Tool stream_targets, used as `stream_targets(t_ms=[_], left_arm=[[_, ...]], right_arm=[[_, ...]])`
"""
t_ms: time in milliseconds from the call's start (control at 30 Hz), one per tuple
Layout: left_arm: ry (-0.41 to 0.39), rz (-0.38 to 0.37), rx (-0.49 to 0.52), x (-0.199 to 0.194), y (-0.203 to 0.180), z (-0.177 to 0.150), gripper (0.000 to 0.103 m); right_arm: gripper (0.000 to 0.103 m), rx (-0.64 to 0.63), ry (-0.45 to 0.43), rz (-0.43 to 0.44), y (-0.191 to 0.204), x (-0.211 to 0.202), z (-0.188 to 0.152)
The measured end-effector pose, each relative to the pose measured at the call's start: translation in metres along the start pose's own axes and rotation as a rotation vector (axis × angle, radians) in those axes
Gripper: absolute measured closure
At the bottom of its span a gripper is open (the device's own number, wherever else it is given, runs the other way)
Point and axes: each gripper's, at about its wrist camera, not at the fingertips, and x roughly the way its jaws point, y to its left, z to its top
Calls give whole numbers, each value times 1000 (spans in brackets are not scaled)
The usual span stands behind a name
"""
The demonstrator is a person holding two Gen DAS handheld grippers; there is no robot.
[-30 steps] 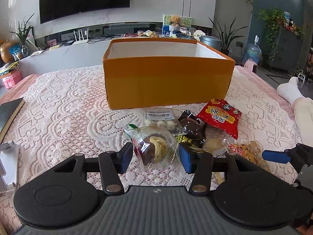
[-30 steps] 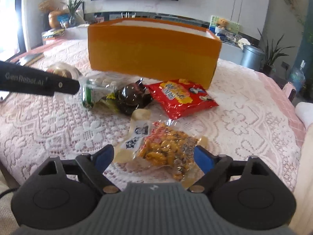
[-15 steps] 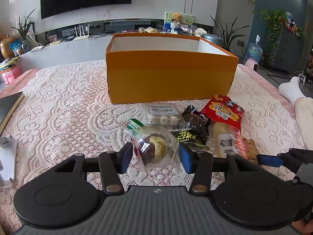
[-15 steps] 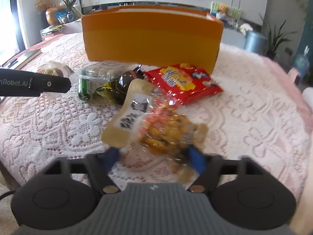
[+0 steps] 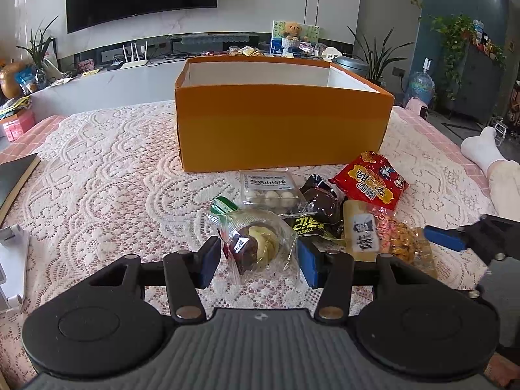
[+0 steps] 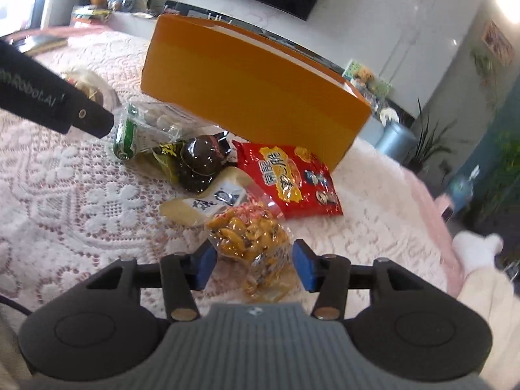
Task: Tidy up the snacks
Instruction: 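Grasp the clear peanut-snack bag with the right tool while the left tool grasps the wrapped round candy, then lift both snacks and carry them over the orange box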
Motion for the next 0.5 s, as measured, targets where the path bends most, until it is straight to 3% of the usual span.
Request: stream_targets(t_ms=[167, 300, 500], left_arm=[[3, -3, 8, 0, -3, -2, 45], [3, -5, 12, 0, -4, -2, 45], [-18, -8, 0, -8, -2, 1, 45]], right_arm=[[52, -33, -11, -8, 3, 11, 3], [66, -46, -24, 4, 5, 11, 5], [71, 28, -50, 9, -4, 0, 8]])
